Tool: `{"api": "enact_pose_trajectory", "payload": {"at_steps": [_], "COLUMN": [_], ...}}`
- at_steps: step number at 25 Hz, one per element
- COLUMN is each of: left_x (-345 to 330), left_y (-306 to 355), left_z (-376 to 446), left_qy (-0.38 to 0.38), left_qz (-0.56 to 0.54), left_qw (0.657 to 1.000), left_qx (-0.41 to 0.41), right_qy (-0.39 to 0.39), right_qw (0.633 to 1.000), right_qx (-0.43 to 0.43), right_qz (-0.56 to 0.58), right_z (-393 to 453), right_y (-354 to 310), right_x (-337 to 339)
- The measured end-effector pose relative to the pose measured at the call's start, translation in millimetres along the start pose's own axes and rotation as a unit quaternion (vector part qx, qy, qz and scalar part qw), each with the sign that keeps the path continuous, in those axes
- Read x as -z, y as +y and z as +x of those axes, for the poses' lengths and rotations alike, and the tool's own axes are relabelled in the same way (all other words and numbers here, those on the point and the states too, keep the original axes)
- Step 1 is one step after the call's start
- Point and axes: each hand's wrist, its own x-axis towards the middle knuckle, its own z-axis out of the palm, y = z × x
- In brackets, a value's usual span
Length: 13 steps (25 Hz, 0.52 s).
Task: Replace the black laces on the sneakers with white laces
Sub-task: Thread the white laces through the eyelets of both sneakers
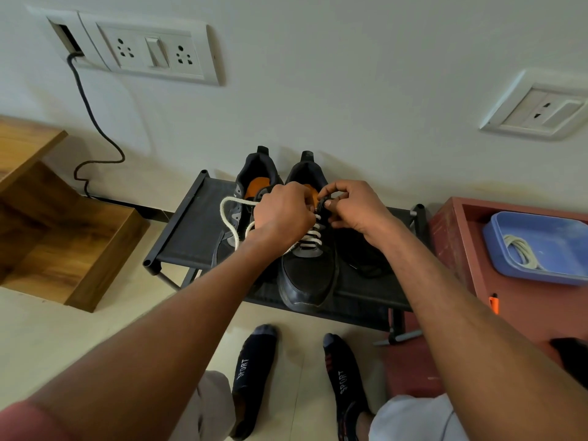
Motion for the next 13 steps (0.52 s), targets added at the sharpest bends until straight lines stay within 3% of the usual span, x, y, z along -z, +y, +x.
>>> {"api": "enact_pose_trajectory", "payload": {"at_steps": [5, 13], "left_x": [2.4, -6.1], "left_y": [-0.6, -4.6], "left_z": [0.3, 4.7], "left_qy": [0.011, -0.007], "left_qz": [0.052, -0.095], "left_qw": [0.998, 0.995], "left_qx": [-0.032, 0.038], "right_qy": [-0.001, 0.016], "right_qw": [1.000, 1.000], "right_qx": [-0.002, 0.010], "right_qz": [-0.003, -0.014], "right_z": [1.6, 1.8], "right_y": [0.2, 0.0], "right_x": [-1.0, -5.0]}}
